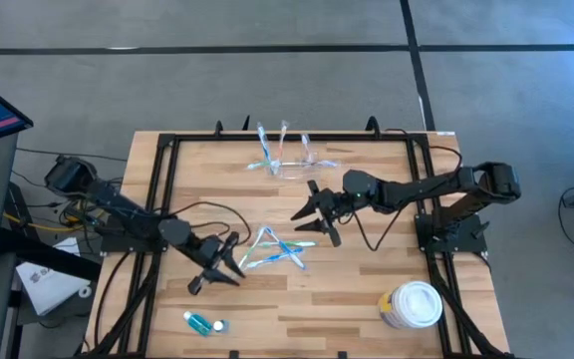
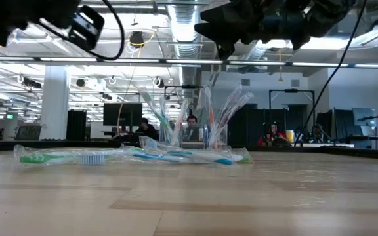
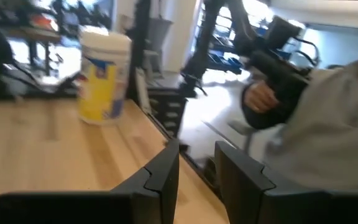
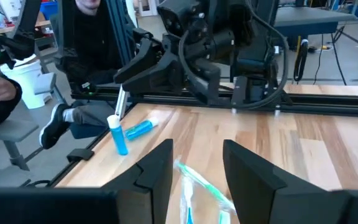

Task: Pick & Place toothbrushing station
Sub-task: Put the blue mouthwash into the transparent organizer

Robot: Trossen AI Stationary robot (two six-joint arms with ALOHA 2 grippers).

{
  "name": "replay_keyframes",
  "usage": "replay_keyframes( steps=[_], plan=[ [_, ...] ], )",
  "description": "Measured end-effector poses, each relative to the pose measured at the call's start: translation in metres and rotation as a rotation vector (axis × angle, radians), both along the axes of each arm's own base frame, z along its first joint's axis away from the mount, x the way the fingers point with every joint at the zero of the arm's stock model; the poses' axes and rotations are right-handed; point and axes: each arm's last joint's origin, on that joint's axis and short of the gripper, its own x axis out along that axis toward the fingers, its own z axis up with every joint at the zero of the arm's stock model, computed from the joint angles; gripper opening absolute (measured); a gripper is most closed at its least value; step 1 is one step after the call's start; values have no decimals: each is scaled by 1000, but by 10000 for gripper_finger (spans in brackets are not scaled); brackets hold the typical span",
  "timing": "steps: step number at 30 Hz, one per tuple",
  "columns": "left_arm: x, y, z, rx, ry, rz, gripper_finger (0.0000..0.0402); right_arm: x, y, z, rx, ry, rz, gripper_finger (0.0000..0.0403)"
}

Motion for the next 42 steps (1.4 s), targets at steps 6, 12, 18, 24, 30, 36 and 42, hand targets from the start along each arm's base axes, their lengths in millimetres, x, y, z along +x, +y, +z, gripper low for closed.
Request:
replay_keyframes(
  steps=[6, 12, 18, 24, 30, 36, 42],
  plan=[
    [-9, -18, -5, -18, 62, -74, 97, 0, 14, 0, -8, 0, -2, 131],
    [-20, -35, -6, -21, 76, -110, 97, 0, 23, 0, -15, 1, -12, 131],
    [-32, -50, -10, 15, 104, -93, 97, 0, 29, 0, -20, 1, -18, 131],
    [-41, -63, -18, 52, 126, -53, 97, 0, 30, 0, -6, 6, -21, 131],
    [-42, -74, -36, 30, 211, -16, 97, 0, 30, 0, -6, 6, -24, 131],
    [-41, -82, -48, -2, 225, -15, 97, 0, 29, -1, -9, 10, -39, 131],
    [-43, -87, -52, -14, 210, 3, 97, 0, 29, -1, -9, 10, -39, 131]
  ],
)
